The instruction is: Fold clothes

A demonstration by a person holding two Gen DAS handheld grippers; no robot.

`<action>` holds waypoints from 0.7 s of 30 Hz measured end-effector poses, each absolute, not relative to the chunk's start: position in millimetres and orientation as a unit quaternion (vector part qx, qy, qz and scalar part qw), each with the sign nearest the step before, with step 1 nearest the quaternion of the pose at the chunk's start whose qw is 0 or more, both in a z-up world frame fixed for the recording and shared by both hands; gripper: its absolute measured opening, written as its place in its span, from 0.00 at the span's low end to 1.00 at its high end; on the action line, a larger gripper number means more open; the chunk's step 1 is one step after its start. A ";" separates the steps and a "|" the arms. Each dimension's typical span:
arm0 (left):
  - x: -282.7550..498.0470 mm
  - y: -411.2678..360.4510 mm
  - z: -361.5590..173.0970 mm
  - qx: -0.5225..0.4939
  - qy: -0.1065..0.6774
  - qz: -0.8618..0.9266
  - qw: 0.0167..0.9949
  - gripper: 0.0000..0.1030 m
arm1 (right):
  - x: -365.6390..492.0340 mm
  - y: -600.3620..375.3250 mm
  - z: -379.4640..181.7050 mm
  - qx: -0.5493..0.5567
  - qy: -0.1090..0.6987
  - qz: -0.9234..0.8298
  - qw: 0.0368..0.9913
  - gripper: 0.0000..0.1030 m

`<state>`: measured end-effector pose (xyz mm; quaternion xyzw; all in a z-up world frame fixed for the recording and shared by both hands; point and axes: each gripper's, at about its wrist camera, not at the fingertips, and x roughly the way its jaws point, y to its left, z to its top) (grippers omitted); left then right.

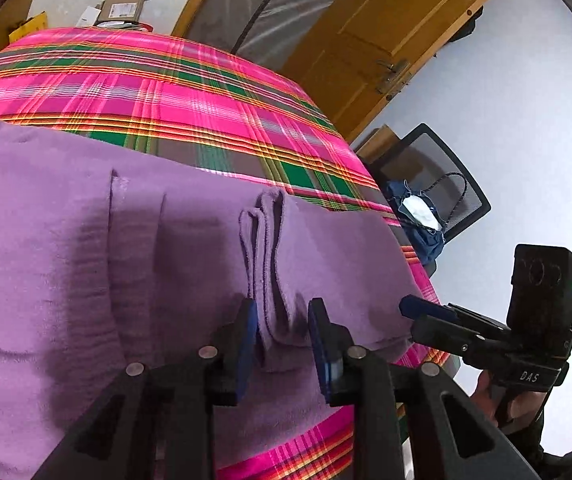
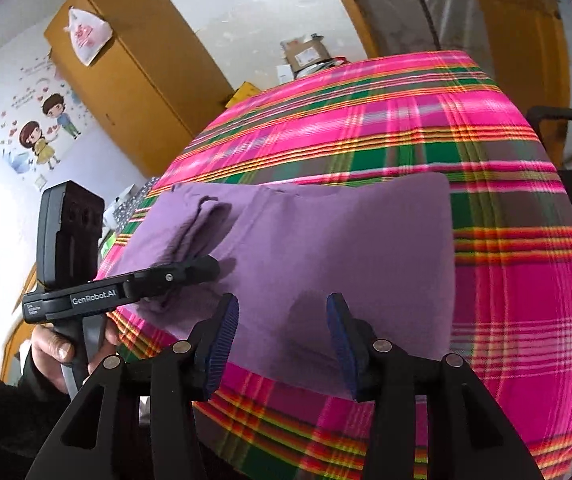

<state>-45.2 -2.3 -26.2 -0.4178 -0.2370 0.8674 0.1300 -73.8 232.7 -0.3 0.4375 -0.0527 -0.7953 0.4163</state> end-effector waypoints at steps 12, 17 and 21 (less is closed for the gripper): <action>-35.8 4.9 -17.1 -0.403 -0.211 0.879 0.139 0.22 | -75.2 238.7 0.7 0.435 -0.059 -0.798 0.414 0.46; -31.7 10.9 -15.7 -0.399 -0.183 0.887 0.143 0.03 | -77.0 241.2 0.0 0.437 -0.062 -0.798 0.411 0.46; -25.5 10.4 -7.5 -0.385 -0.174 0.894 0.146 0.02 | -79.0 243.6 0.3 0.437 -0.065 -0.800 0.405 0.46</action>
